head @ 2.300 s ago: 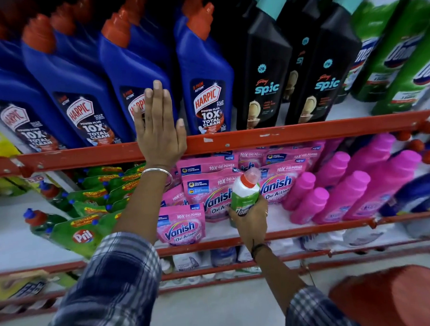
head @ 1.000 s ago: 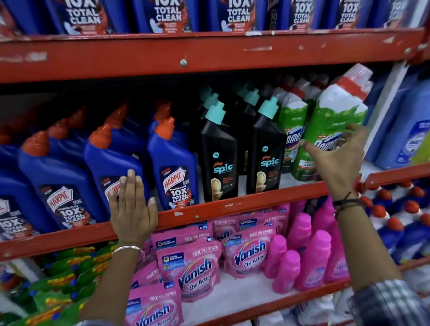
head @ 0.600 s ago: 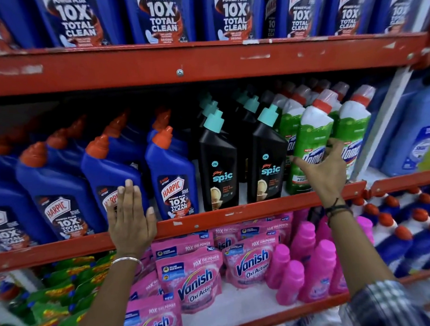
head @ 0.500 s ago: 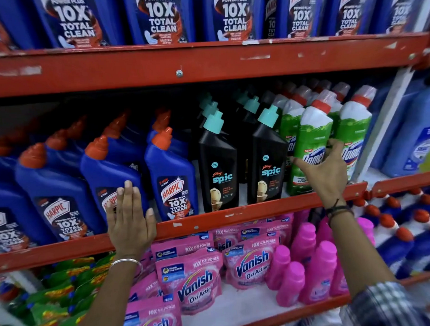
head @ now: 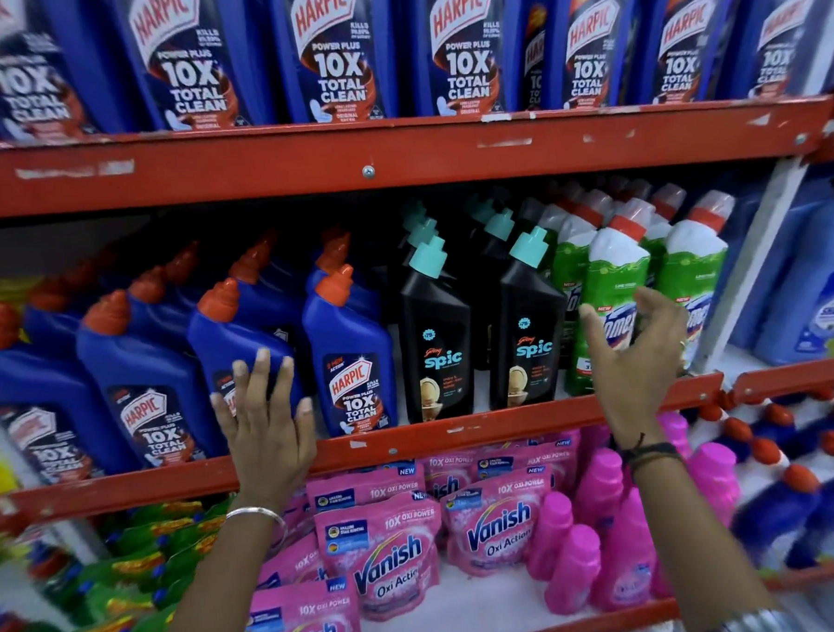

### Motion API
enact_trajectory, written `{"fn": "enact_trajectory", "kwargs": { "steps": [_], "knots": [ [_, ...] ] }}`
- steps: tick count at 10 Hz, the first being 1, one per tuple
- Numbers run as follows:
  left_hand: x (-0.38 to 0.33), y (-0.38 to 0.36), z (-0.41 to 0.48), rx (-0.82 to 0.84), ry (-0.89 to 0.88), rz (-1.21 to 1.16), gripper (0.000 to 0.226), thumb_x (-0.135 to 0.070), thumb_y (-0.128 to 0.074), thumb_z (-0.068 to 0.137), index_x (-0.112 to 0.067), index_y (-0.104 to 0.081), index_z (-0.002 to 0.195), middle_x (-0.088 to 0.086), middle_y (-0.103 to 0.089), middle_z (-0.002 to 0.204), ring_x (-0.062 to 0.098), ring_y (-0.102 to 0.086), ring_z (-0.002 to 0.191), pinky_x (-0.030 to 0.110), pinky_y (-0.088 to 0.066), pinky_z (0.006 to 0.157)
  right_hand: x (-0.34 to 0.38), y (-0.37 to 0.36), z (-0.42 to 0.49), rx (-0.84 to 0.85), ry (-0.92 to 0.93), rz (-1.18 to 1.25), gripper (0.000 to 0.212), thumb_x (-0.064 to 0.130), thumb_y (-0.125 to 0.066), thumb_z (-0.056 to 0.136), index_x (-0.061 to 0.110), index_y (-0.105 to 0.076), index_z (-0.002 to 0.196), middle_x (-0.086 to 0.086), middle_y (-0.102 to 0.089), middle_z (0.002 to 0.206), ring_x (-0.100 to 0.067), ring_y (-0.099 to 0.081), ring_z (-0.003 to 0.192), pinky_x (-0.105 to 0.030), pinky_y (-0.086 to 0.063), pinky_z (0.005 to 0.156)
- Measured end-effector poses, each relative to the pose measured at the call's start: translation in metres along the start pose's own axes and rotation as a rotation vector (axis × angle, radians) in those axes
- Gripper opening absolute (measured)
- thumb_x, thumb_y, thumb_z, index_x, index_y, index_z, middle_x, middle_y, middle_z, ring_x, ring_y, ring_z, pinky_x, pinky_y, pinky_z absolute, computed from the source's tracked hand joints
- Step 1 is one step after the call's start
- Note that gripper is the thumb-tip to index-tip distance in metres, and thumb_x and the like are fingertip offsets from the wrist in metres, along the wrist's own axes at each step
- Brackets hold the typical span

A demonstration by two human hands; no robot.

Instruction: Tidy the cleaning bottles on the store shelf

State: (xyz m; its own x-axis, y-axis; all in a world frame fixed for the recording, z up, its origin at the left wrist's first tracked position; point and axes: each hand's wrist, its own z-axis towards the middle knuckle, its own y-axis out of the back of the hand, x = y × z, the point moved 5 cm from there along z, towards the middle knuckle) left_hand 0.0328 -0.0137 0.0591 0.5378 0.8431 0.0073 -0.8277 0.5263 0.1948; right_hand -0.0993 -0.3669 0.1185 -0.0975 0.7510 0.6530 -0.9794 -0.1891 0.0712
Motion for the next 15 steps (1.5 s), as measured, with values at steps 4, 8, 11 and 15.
{"fn": "enact_trajectory", "kwargs": {
  "steps": [4,8,11,15],
  "knots": [
    [-0.02,-0.003,0.118,0.513,0.403,-0.51,0.047,-0.029,-0.07,0.086,-0.005,-0.055,0.124,0.01,-0.064,0.115,0.02,-0.057,0.106,0.01,-0.032,0.079,0.117,-0.108,-0.009,0.784,-0.105,0.39,0.046,0.033,-0.064,0.088,0.006,-0.054,0.125,-0.001,-0.063,0.114,-0.009,-0.059,0.102,-0.015,-0.048,0.087],
    [-0.016,0.0,0.126,0.649,0.452,-0.586,0.048,-0.025,-0.067,0.088,-0.006,-0.053,0.13,0.008,-0.062,0.123,0.021,-0.055,0.117,0.026,-0.041,0.097,0.118,-0.118,-0.01,0.702,-0.179,0.358,0.037,0.042,-0.058,0.09,0.006,-0.066,0.087,0.0,-0.048,0.06,-0.014,-0.044,0.058,-0.032,-0.036,0.061],
    [-0.02,0.003,0.127,0.682,0.454,-0.534,0.053,-0.025,-0.063,0.092,-0.003,-0.046,0.138,0.012,-0.057,0.131,0.024,-0.05,0.124,0.017,-0.033,0.091,0.122,-0.113,-0.009,0.728,-0.153,0.23,0.043,0.052,-0.057,0.087,0.012,-0.066,0.101,-0.012,-0.073,0.094,-0.026,-0.067,0.089,-0.05,-0.052,0.085],
    [-0.034,0.053,0.124,0.3,0.236,-0.552,0.037,-0.016,-0.055,0.096,-0.003,-0.048,0.13,0.009,-0.051,0.13,0.017,-0.048,0.12,0.017,-0.034,0.099,0.133,-0.052,-0.003,0.415,-0.224,0.345,0.052,0.045,-0.066,0.083,0.007,-0.058,0.118,-0.005,-0.069,0.11,-0.015,-0.063,0.102,-0.025,-0.048,0.084]
  ]
}}
